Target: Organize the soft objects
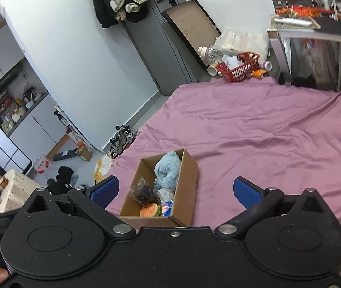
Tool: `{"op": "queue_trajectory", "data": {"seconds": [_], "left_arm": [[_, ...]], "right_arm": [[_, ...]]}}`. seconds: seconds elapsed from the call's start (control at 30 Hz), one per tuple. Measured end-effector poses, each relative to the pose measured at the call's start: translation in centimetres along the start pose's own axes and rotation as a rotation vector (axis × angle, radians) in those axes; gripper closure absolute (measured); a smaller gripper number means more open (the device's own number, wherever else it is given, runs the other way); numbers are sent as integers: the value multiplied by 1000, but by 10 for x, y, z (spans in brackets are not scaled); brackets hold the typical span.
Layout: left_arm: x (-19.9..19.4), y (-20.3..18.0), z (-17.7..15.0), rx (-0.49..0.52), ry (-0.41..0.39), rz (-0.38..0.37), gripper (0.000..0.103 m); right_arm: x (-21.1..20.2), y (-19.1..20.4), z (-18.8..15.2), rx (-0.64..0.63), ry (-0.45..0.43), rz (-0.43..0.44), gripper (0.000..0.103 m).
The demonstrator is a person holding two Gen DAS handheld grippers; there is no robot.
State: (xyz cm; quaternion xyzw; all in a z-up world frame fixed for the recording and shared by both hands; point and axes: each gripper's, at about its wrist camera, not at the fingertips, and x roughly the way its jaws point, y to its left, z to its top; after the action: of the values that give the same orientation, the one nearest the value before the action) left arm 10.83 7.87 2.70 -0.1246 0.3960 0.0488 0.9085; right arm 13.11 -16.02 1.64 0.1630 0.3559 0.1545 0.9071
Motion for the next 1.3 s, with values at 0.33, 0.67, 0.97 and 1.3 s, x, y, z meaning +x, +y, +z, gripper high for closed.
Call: {"op": "queue_trajectory", "data": {"seconds": [0.33, 0.67, 0.97, 1.3], "left_arm": [[-46, -12, -16, 49, -59, 17, 0], [-70, -21, -34, 102, -69, 2, 0], [-82, -23, -48, 152, -64, 39, 0], [-93, -26, -54, 197, -68, 92, 0]], "right_arm": [[-42, -4, -11, -40, -48, -1, 0], [-70, -9, -21, -82, -73, -46, 0], [-82, -10, -32, -97, -48, -76, 0], [-86, 3, -39, -164, -14, -98, 0]]}}
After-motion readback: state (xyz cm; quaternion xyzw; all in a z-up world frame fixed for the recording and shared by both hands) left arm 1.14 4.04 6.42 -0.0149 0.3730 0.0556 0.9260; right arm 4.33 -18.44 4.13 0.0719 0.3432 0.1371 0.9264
